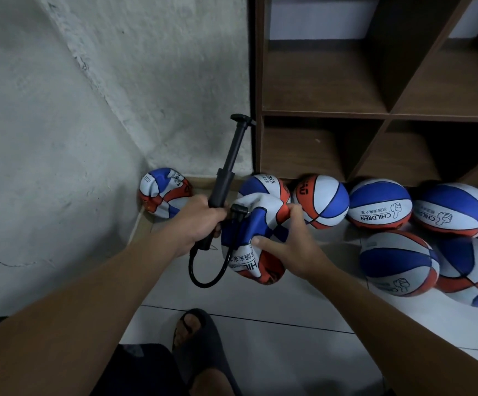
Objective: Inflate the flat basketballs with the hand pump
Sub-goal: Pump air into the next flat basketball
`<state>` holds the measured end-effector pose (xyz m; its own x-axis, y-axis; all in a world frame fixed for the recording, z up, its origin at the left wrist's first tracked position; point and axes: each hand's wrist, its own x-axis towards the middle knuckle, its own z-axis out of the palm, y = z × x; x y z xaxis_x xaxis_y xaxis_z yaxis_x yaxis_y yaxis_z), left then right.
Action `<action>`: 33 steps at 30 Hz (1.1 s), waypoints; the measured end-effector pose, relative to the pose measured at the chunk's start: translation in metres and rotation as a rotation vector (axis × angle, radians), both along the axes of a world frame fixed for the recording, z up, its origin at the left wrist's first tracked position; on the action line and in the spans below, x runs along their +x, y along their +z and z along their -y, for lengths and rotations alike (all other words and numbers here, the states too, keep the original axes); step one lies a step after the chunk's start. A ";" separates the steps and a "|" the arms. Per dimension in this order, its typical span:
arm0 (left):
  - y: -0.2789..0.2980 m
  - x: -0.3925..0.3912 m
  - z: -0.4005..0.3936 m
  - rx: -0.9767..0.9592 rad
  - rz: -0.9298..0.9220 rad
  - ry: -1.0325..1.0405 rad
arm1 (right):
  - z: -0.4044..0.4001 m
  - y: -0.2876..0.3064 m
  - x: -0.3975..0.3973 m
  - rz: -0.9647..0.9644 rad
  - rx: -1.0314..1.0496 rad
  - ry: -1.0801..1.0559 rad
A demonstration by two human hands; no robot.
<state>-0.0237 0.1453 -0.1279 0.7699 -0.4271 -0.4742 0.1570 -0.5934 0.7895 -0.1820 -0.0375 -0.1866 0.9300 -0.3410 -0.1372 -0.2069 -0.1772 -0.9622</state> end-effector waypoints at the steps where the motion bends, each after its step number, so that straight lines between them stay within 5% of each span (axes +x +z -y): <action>1: 0.000 0.000 0.001 0.021 0.016 -0.017 | -0.002 -0.001 0.000 0.001 0.007 -0.004; 9: 0.006 -0.005 0.003 0.146 0.131 -0.041 | 0.003 0.008 0.004 0.011 0.021 0.114; 19: 0.010 0.003 0.004 0.071 0.073 -0.105 | 0.001 0.010 -0.001 -0.020 0.031 0.143; 27: -0.004 -0.017 0.012 0.087 0.077 -0.088 | -0.006 -0.004 -0.001 -0.044 0.271 0.058; 33: -0.001 -0.026 0.015 0.020 0.114 -0.034 | 0.007 -0.020 -0.002 -0.070 0.166 -0.036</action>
